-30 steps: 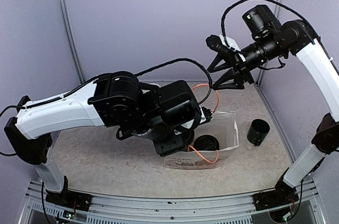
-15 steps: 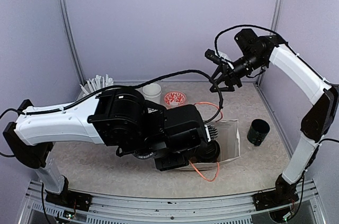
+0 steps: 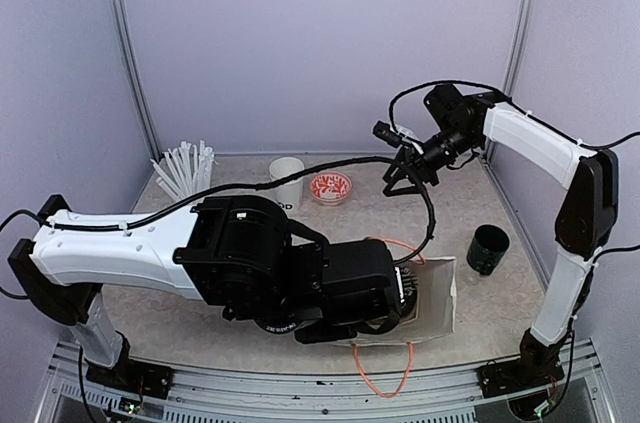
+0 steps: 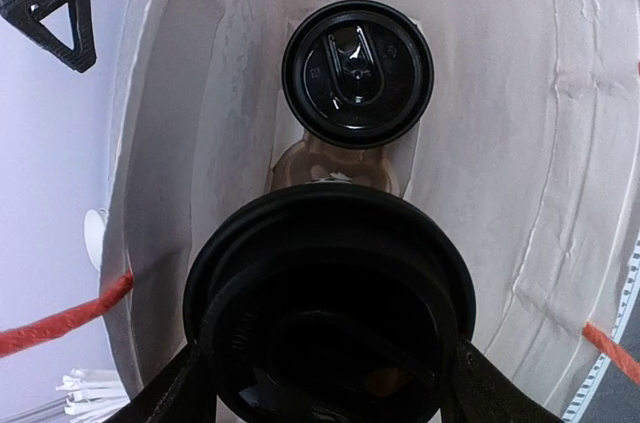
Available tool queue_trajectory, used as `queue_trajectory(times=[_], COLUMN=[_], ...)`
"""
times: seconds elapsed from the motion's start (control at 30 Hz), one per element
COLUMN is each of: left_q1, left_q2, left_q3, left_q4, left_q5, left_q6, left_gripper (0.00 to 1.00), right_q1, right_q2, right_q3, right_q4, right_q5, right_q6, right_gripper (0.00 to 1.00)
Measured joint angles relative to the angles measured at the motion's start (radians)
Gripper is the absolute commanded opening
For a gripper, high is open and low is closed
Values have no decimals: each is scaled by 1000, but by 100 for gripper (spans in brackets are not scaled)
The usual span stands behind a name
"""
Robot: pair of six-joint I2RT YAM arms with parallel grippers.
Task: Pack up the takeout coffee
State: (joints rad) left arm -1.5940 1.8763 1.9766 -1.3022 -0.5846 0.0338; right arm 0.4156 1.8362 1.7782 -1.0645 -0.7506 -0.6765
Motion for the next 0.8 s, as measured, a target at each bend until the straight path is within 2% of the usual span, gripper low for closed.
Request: queue_trajectory(times=[0.8], left_q1=[46], left_q2=[21], left_q3=[-76], left_q4=[76], left_q5=[-14], left_q6=[100], left_gripper=[65], right_q1=[0], right_q2=[98], right_q3=[-67], right_q4=[77], right_q5=[-65], right_q6=[36], right_gripper=[54])
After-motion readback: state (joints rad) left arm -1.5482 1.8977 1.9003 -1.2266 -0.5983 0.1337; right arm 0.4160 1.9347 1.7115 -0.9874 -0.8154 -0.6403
